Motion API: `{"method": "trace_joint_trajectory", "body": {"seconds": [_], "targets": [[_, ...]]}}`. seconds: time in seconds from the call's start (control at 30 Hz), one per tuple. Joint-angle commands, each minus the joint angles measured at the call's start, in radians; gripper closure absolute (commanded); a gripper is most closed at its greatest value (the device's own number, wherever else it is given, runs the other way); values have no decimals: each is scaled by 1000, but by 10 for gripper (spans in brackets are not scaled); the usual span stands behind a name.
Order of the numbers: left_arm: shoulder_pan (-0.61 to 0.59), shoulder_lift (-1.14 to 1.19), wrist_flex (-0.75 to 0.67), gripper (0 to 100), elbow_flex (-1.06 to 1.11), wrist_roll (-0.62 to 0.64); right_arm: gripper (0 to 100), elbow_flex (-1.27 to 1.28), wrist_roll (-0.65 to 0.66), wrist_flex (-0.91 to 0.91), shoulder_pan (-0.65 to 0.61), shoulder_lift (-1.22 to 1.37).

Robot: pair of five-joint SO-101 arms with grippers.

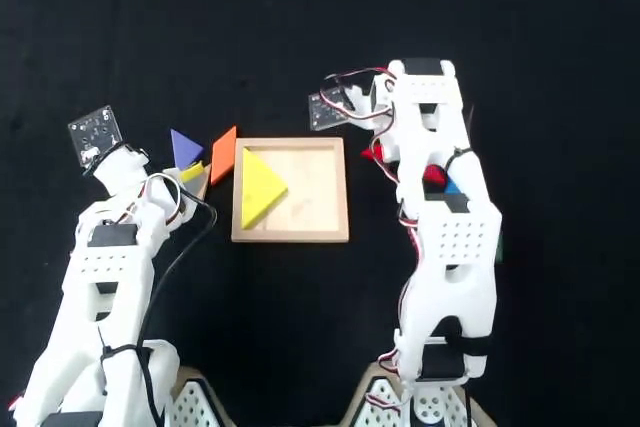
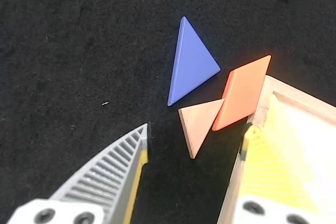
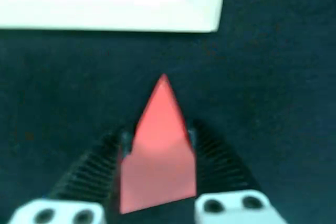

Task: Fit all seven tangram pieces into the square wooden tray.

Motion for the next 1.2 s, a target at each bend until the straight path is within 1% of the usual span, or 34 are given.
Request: {"method": "trace_joint_trajectory", "body": {"seconds": [0.0,0.1,0.17,0.23,0.33,0.4,0.47,0.57,0.67,0.77,0.87,0.9,0.97,1.03,1.1,1.17], "targets": [[-13,0,-17,711,-13,2,956,2,5,3,21,-7],[-13,0,-17,711,-13,2,969,-12,3,14,17,-8],[-13,0,-17,711,-12,2,960,-31,2,41,17,-13],[-13,0,-17,711,-12,2,930,-65,-21,80,20,-22],[-13,0,-17,711,-13,2,849,-147,-114,141,23,-44],[-13,0,-17,711,-15,2,803,-203,-130,206,23,-62],[-13,0,-17,711,-15,2,783,-265,-133,290,23,-81],[-13,0,-17,711,-13,2,783,-344,-144,397,26,-117],[-13,0,-17,711,-10,2,783,-380,-253,391,78,-163],[-13,0,-17,711,-8,2,783,-378,-319,393,143,-211],[-13,0,-17,711,-8,2,782,-326,-445,393,203,-251],[-13,0,-17,711,-8,2,779,-294,-459,391,216,-263],[-13,0,-17,711,-8,2,779,-199,-450,377,238,-271],[-12,0,-17,711,-8,2,777,-70,-402,342,242,-274],[-12,0,-17,711,-8,2,753,67,-362,305,239,-302],[-12,0,-17,711,-7,2,707,200,-333,238,239,-364]]}}
